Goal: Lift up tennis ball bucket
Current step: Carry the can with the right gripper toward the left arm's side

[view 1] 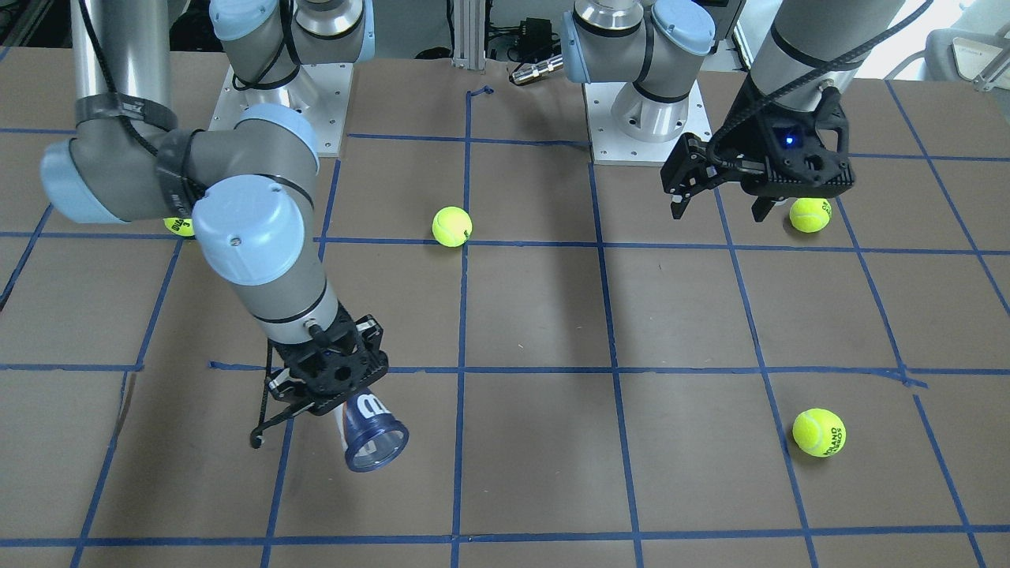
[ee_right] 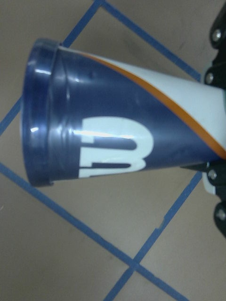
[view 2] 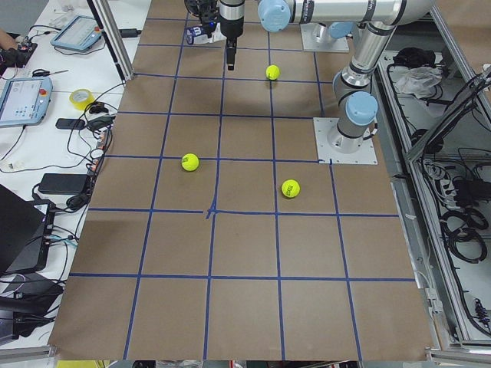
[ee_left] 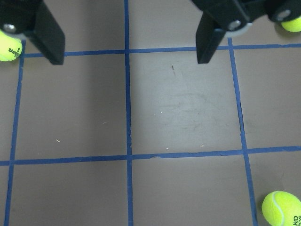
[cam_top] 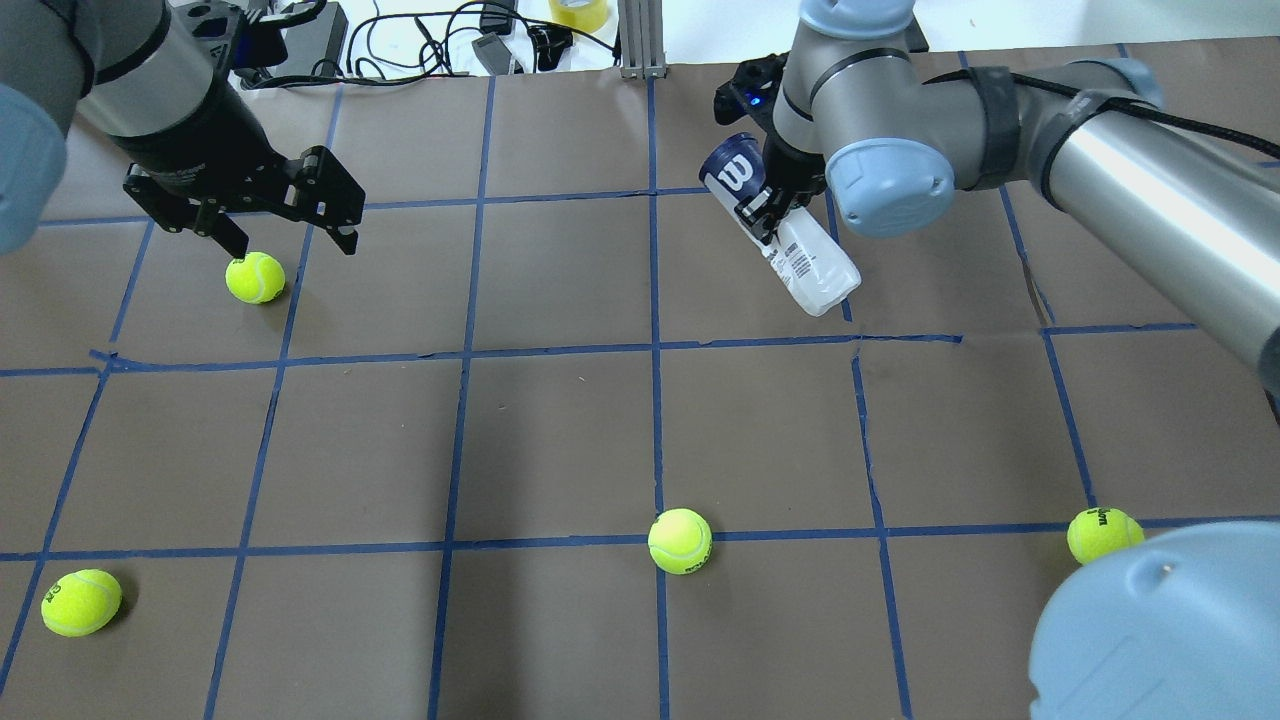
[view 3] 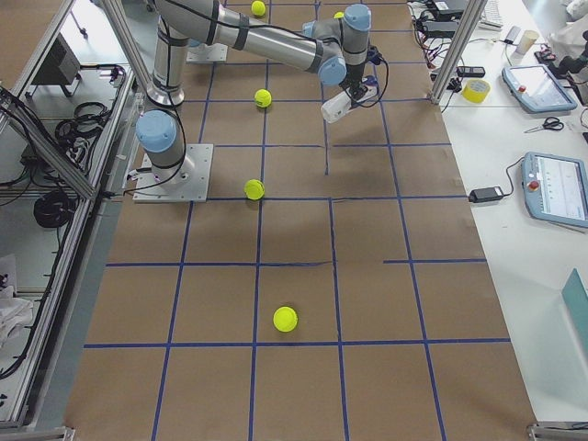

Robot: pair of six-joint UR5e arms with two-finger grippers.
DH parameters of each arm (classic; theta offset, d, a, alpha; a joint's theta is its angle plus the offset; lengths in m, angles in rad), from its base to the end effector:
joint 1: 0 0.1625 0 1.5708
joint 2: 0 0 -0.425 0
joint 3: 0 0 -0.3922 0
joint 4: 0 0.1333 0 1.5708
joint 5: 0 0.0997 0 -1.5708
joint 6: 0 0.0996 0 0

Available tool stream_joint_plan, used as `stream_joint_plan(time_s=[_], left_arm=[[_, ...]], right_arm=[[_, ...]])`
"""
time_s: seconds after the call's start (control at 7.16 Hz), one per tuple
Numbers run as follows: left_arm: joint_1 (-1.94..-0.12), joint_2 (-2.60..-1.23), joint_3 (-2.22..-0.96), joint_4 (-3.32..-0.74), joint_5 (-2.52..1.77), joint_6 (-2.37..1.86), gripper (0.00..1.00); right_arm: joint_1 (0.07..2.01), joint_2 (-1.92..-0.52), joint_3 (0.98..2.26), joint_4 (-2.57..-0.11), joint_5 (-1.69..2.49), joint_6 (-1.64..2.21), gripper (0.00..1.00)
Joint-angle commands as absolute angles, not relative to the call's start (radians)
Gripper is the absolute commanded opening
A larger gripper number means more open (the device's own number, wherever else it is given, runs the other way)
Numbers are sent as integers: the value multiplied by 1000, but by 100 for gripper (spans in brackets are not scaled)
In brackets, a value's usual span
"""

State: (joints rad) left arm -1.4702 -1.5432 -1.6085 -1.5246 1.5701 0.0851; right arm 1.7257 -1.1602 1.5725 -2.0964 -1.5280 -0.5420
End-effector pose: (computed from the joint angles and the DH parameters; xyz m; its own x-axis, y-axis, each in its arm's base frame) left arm -0.0841 -0.4946 0.4874 -0.9999 -0.0155 -0.0024 -0.0154 0.9992 -0.0360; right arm 0.2345 -0.6104 0.3074 -0.7659 -0.6425 0.0219 -0.6401 0.7590 -0.1188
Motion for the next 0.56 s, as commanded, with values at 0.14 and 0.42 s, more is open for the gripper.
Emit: stream_joint_plan(time_s=[0.14, 0.42], left_arm=[[-1387, -1546, -1611, -1520, 1569, 92, 100], [-1384, -1546, -1611, -1519, 1569, 92, 100]], right_arm=[[1839, -1158, 1572, -2151, -1537, -653, 43], [1943, -1112, 1580, -2245, -1529, -750, 44]])
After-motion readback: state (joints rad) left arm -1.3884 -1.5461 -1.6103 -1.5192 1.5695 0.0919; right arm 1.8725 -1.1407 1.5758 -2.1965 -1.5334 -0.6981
